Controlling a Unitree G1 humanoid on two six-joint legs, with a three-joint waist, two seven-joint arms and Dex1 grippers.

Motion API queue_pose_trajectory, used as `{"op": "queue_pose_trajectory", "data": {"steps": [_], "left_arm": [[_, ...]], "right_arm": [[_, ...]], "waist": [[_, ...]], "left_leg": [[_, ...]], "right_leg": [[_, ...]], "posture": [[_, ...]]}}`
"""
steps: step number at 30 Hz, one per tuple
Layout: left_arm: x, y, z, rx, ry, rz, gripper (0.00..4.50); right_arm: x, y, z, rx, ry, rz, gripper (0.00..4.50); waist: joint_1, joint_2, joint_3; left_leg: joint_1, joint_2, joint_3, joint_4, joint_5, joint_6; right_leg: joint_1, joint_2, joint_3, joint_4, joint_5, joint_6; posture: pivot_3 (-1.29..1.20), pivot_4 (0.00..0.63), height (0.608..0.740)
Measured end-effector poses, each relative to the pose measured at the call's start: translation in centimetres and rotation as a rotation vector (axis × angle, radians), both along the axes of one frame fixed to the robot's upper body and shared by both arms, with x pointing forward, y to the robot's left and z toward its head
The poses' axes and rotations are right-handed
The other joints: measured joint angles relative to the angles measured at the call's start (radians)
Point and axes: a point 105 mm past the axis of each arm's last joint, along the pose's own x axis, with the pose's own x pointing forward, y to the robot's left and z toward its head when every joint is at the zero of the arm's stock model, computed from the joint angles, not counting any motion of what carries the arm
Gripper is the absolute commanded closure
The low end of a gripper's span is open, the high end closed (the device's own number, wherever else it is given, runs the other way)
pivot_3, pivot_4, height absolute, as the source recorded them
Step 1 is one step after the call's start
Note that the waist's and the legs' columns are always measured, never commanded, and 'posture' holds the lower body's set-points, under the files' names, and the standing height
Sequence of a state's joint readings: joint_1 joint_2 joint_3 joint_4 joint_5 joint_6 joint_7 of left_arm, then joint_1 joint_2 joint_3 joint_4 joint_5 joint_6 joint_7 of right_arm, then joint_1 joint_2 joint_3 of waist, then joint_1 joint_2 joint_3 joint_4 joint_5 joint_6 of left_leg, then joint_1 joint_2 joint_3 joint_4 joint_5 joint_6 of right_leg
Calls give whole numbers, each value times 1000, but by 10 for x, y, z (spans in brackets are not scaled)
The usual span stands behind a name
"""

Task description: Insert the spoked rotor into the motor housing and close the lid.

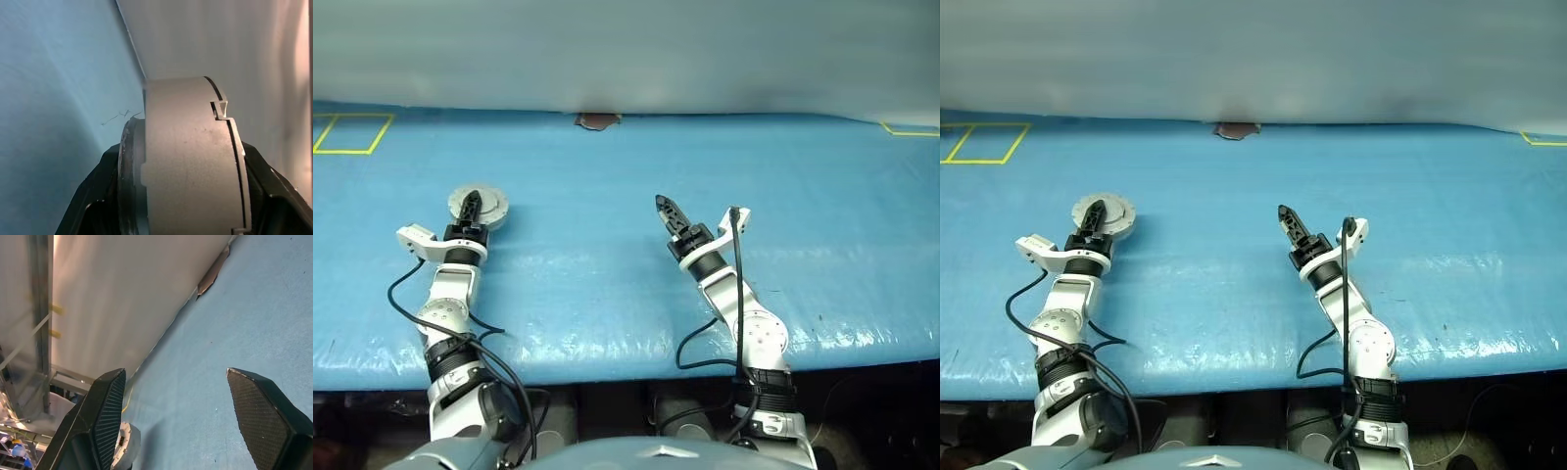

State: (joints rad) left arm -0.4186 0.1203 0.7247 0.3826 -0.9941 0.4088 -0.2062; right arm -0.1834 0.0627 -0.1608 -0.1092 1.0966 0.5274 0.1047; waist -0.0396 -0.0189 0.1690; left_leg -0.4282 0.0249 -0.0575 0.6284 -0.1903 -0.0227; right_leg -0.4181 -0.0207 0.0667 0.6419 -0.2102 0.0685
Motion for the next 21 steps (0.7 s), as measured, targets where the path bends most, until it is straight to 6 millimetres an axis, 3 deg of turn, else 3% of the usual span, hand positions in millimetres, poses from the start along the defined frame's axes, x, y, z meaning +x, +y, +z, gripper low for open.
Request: {"op": "queue_pose_trajectory", "data": {"steps": [2, 6, 9, 12, 18, 21], "left_arm": [[1, 1, -9, 31, 59, -1, 1695], [10, 2, -7, 77, 86, -3, 1695], [11, 5, -6, 110, 95, 14, 1085], [10, 12, -1, 163, 95, 26, 40], [-1, 41, 2, 238, 126, 128, 16], [-10, 53, 17, 263, 52, 145, 16]], "right_arm": [[0, -1, 1, 13, -1, -2, 1040], [-1, -1, 5, 12, -13, -1, 1040], [-1, -1, 4, 11, -12, -1, 1001], [-1, -1, 4, 10, -8, -3, 1001], [-1, -1, 2, 6, 5, -7, 1001], [0, -1, -2, 2, 32, -11, 1001]], "waist": [[3, 0, 0], [3, 0, 0], [2, 0, 0], [-1, 0, -1], [-11, 0, -1], [-11, 0, -1]], "left_leg": [[0, 0, 0, 0, 0, 0], [3, 0, 0, 1, 0, 0], [3, 0, 0, 1, 0, 0], [3, 1, 0, 1, 0, 0], [3, 1, 0, 0, 0, 0], [2, 1, 0, 0, 0, 0]], "right_leg": [[0, 0, 0, 0, 0, 0], [2, 0, 0, 1, -1, -2], [2, 0, 0, 1, 0, -2], [2, 0, 0, 1, 0, -2], [2, 1, 0, 1, 0, -1], [2, 0, 0, 1, 0, -1]], "posture": [[0, 150, 740], [0, 150, 740], [0, 150, 740], [0, 150, 740], [0, 150, 740], [0, 150, 740]]}}
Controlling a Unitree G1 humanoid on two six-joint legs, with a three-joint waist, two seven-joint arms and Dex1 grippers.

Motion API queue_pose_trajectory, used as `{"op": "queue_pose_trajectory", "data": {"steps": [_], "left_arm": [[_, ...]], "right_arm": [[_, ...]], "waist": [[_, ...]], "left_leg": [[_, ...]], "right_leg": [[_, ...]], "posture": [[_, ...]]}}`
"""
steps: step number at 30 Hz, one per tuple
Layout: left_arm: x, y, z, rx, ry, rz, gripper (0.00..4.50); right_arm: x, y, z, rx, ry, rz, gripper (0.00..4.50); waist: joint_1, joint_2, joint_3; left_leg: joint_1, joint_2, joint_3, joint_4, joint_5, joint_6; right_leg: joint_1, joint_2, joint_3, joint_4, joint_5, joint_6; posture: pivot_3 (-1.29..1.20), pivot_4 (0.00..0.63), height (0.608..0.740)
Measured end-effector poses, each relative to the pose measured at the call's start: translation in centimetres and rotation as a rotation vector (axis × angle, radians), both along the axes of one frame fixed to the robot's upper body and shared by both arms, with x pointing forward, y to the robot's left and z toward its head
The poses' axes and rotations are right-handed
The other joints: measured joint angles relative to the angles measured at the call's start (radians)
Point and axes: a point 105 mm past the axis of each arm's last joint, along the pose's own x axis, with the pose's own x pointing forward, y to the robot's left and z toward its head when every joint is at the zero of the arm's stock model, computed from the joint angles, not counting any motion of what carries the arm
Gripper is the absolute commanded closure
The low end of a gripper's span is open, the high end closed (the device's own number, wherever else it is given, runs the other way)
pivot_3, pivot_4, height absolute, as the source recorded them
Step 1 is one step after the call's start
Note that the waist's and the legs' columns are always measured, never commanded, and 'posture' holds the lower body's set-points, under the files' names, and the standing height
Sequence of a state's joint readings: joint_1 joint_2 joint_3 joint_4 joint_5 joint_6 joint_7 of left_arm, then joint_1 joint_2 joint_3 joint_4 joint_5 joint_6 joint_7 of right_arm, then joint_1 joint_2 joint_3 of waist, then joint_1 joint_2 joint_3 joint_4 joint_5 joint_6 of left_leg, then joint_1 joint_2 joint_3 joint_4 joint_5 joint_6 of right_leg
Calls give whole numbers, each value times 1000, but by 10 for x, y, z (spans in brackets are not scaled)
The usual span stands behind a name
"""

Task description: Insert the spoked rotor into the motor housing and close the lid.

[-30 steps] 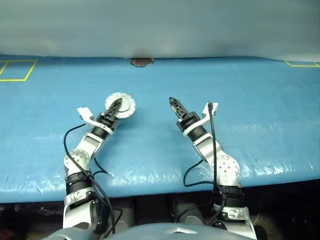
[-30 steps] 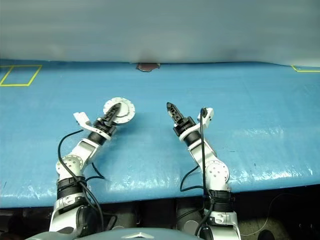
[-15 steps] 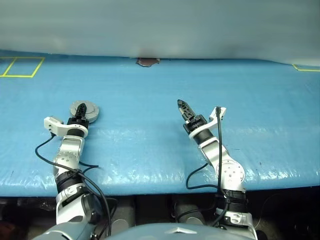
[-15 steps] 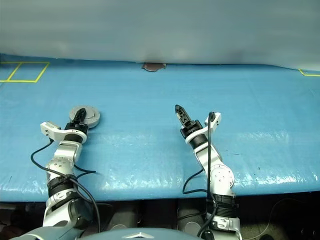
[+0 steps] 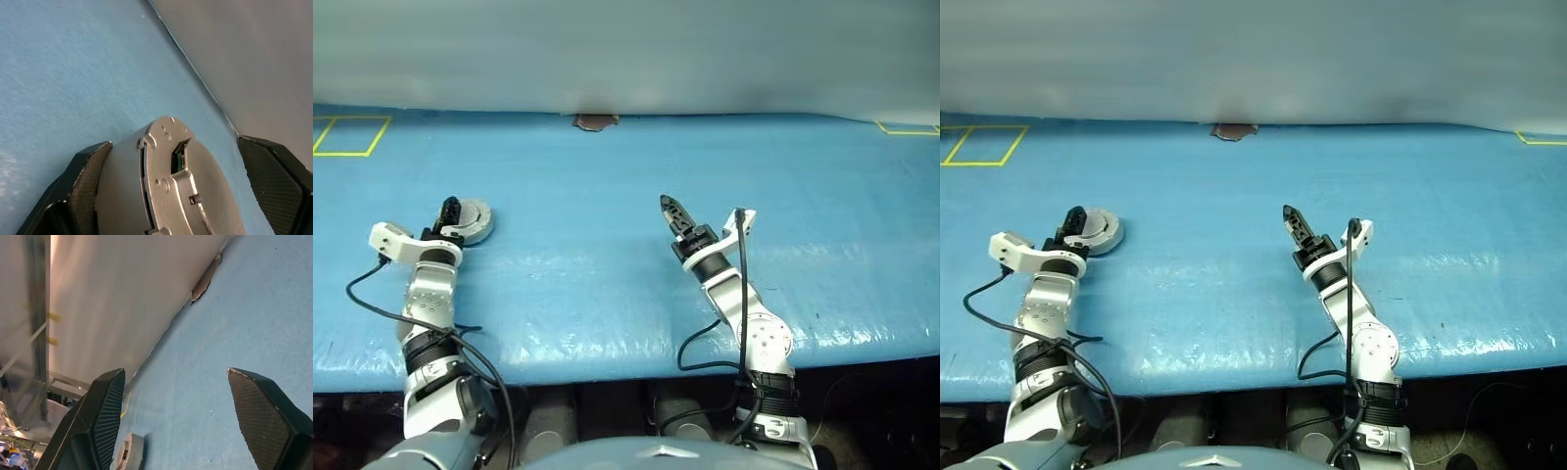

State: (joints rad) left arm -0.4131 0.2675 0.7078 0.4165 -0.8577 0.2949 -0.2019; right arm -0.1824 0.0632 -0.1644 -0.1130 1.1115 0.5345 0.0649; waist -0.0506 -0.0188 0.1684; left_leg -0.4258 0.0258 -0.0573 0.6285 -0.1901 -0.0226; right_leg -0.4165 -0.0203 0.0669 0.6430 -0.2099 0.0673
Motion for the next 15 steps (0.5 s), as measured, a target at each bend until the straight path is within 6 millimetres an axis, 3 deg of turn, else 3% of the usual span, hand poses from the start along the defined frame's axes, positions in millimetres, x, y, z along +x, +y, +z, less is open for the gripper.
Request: {"op": "queue_pose_trajectory", "data": {"steps": [4, 8, 12, 13, 15], "left_arm": [[-5, 13, 27, 83, -79, -2, 16], [-11, -6, 53, 148, -248, -145, 16], [-10, -73, 79, 404, -349, -504, 16], [-10, -100, 76, 514, -310, -656, 16], [-12, -131, 62, 670, -229, -832, 16]], "right_arm": [[1, 0, -3, -19, 3, -3, 1001], [-4, 7, 7, -292, -172, 10, 1001], [-12, -2, 12, -743, -396, 38, 1001], [-14, -9, 8, -863, -418, 69, 1001], [-17, -17, 1, -994, -439, 110, 1001]], "waist": [[2, 0, 0], [3, 0, 0], [13, 0, 0], [14, 0, 0], [13, 0, 0]], "left_leg": [[1, 0, 0, 0, 0, 0], [0, -1, 1, 0, 0, 0], [1, -2, 1, 0, 0, 0], [1, -2, 2, 1, 0, 0], [3, -2, 3, 0, 0, 0]], "right_leg": [[1, 0, 0, 0, -1, -1], [0, -1, 0, -1, -1, -1], [1, -2, 1, -1, -1, -1], [1, -2, 1, -1, -1, -1], [1, -2, 2, 0, -2, -2]], "posture": [[0, 150, 740], [0, 150, 740], [0, 150, 740], [0, 150, 740], [0, 150, 740]]}}
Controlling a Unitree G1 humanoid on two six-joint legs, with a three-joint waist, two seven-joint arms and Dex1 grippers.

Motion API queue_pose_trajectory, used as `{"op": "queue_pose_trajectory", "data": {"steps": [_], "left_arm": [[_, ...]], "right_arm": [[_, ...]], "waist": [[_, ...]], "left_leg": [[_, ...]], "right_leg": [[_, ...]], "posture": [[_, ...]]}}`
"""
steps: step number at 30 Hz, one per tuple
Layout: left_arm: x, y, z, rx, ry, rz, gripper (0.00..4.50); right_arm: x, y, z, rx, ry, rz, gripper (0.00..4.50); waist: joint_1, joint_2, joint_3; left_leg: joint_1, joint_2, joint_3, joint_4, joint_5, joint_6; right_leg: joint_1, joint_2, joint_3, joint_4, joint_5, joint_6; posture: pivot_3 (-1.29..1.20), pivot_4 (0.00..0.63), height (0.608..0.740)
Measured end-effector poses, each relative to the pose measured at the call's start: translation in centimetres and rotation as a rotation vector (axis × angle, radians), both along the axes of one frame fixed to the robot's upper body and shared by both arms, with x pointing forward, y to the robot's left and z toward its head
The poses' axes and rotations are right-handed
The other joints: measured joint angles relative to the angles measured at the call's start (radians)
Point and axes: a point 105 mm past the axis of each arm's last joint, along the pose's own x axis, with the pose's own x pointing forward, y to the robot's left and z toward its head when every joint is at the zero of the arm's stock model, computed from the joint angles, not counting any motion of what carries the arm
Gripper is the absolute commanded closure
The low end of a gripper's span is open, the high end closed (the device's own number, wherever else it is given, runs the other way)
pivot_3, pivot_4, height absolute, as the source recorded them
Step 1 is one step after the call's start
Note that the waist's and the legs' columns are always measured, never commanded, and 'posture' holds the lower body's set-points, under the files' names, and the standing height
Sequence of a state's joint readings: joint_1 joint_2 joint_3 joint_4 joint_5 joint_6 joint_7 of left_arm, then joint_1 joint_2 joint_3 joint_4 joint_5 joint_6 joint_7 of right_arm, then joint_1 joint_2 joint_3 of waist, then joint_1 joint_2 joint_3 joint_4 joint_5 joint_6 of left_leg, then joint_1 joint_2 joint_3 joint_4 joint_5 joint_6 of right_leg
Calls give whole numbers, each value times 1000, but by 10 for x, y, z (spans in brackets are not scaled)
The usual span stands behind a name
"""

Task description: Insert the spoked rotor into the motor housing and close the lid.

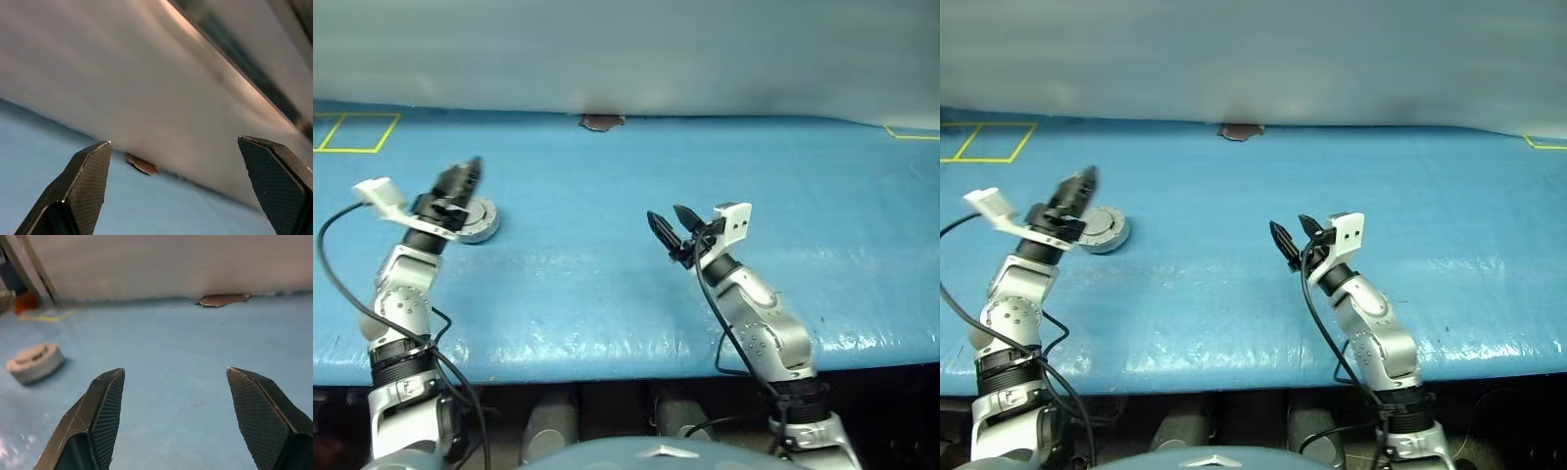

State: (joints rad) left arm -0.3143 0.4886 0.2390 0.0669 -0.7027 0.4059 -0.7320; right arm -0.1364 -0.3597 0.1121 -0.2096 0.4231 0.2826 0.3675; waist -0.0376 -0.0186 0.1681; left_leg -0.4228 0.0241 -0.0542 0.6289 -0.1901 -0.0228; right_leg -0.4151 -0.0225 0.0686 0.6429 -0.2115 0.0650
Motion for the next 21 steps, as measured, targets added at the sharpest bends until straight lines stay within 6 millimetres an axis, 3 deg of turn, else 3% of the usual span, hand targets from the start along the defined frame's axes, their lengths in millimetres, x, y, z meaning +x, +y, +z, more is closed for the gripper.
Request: {"op": "queue_pose_trajectory", "data": {"steps": [3, 5, 9, 21], "left_arm": [[-16, -55, -39, 315, 61, -260, 16], [-22, -71, -51, 380, 61, -343, 16], [-20, -68, -50, 454, 17, -354, 0], [-24, -61, -63, 514, 31, -373, 0]], "right_arm": [[-8, -11, -9, -180, 2, 84, 1001], [-13, -8, -8, -181, 2, 136, 1001], [-14, -11, -8, -191, 5, 159, 77], [-8, -15, -16, -248, 15, 106, 33]], "waist": [[-1, 0, 0], [-10, 0, 1], [-14, 0, 1], [1, 0, 1]], "left_leg": [[3, 1, 3, -2, 0, 0], [3, 3, 4, -3, 0, 0], [4, 4, 3, -4, 0, 0], [4, 2, 4, -2, 0, 0]], "right_leg": [[1, -1, 2, 0, -1, -1], [0, 1, 2, 0, -1, -2], [0, 3, 1, 2, -2, -3], [0, 1, 1, 1, -1, -2]], "posture": [[0, 150, 740], [0, 150, 740], [0, 150, 740], [0, 150, 740]]}}
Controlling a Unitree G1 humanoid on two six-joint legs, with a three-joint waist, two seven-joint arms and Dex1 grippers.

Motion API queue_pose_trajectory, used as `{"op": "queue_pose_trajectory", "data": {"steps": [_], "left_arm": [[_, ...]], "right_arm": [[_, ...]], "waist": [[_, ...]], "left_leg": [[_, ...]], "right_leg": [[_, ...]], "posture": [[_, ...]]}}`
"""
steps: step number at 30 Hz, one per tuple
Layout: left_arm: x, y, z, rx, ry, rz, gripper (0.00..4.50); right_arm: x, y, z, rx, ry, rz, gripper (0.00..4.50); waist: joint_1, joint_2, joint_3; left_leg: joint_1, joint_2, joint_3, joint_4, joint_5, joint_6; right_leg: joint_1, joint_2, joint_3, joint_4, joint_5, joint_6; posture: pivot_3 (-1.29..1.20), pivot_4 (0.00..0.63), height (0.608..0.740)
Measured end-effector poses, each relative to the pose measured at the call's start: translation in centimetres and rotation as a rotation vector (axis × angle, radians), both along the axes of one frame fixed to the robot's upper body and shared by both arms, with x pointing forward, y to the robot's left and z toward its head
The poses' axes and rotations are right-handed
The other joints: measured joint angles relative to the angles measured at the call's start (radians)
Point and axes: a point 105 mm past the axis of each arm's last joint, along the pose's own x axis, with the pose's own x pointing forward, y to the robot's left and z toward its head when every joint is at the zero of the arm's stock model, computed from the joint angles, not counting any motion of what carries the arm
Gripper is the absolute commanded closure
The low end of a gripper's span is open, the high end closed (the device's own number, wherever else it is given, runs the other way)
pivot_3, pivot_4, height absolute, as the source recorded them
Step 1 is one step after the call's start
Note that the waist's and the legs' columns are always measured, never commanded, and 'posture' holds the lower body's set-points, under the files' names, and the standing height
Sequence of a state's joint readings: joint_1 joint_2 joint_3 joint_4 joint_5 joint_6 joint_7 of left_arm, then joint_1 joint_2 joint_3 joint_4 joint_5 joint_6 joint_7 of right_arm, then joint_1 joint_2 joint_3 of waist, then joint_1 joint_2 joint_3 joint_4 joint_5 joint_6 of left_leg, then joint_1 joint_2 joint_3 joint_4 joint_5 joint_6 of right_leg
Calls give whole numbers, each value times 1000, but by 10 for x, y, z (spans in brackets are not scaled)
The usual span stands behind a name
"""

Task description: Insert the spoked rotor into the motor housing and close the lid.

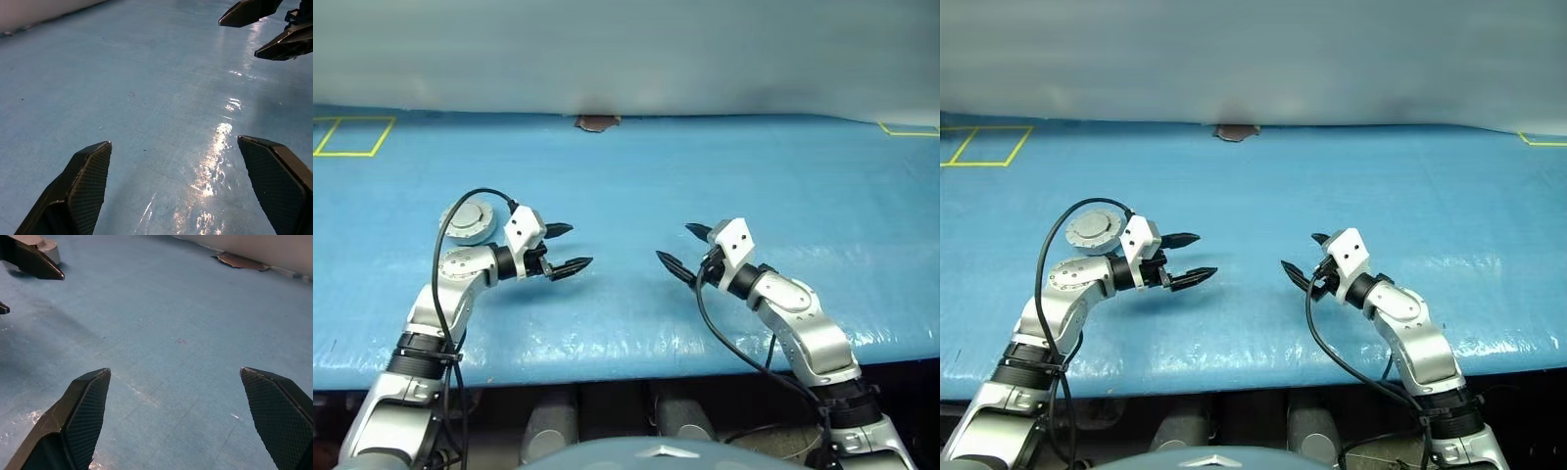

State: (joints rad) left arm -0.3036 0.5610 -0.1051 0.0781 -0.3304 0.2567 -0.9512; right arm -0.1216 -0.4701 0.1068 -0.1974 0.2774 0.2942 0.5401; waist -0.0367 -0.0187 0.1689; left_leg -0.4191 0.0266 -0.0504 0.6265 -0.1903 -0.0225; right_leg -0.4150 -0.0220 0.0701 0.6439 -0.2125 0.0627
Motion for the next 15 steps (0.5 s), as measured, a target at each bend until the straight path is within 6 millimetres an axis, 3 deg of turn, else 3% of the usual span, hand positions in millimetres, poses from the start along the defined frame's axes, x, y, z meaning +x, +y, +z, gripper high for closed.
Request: {"op": "queue_pose_trajectory", "data": {"steps": [15], "left_arm": [[1, 0, -2, 16, -7, 20, 0]], "right_arm": [[3, -2, -8, -46, 9, -19, 33]], "waist": [[0, 0, 0]], "left_leg": [[0, 0, 0, 0, 0, 0]], "right_leg": [[0, 0, 0, 0, 0, 0]], "posture": [[0, 150, 740]]}}
